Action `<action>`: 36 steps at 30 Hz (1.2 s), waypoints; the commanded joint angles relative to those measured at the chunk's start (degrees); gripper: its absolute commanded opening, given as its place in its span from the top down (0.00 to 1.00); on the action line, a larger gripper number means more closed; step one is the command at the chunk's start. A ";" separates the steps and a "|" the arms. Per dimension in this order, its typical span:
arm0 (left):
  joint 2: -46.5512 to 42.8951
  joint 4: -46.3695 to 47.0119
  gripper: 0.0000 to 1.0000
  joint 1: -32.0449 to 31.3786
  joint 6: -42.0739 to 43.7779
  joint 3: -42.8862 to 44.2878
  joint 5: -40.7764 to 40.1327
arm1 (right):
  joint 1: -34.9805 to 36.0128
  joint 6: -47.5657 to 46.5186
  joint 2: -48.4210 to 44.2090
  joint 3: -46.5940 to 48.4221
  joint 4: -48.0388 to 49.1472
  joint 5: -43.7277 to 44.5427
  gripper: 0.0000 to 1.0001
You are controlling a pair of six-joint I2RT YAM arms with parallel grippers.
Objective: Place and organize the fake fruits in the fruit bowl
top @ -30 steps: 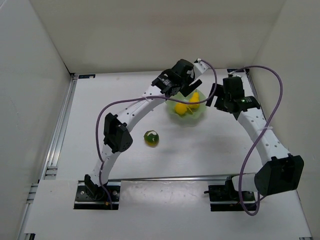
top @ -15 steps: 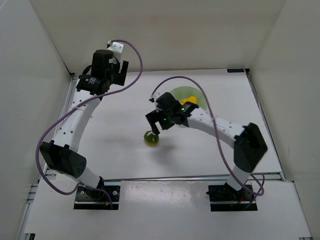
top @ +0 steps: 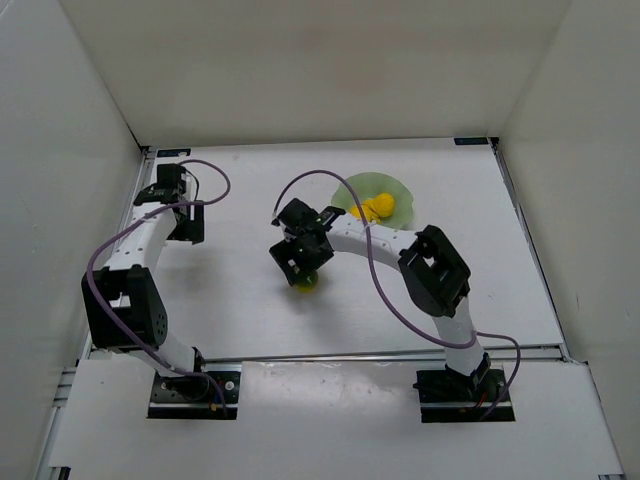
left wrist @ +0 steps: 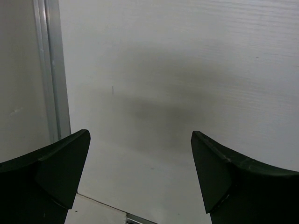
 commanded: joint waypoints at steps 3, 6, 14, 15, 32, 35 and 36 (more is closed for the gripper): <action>-2.20 0.71 0.00 3.66 -1.55 -0.89 -0.79 | 2.55 -0.50 0.91 -0.08 -1.57 -3.07 0.26; -2.20 0.71 0.00 3.67 -0.94 -0.89 -0.79 | 2.55 0.02 0.21 -0.61 -2.10 -2.55 0.50; -4.57 0.71 0.00 3.67 -0.41 -0.98 -1.92 | -7.19 8.87 -11.29 0.09 -0.08 2.71 0.68; -5.36 0.71 0.00 3.67 -0.41 -1.59 -1.93 | -8.86 10.55 -12.70 0.09 -0.08 4.99 0.68; -7.04 0.71 0.00 3.67 -0.94 -3.53 -2.98 | -30.67 17.95 1.61 23.82 -10.27 15.92 0.03; -7.56 0.71 0.00 3.67 -0.94 -3.53 -3.51 | -30.67 16.03 -1.89 23.30 -8.43 15.12 0.00; -7.56 0.71 0.00 3.67 -0.94 -3.53 -3.51 | -30.67 16.02 -4.43 23.29 -8.43 15.12 0.00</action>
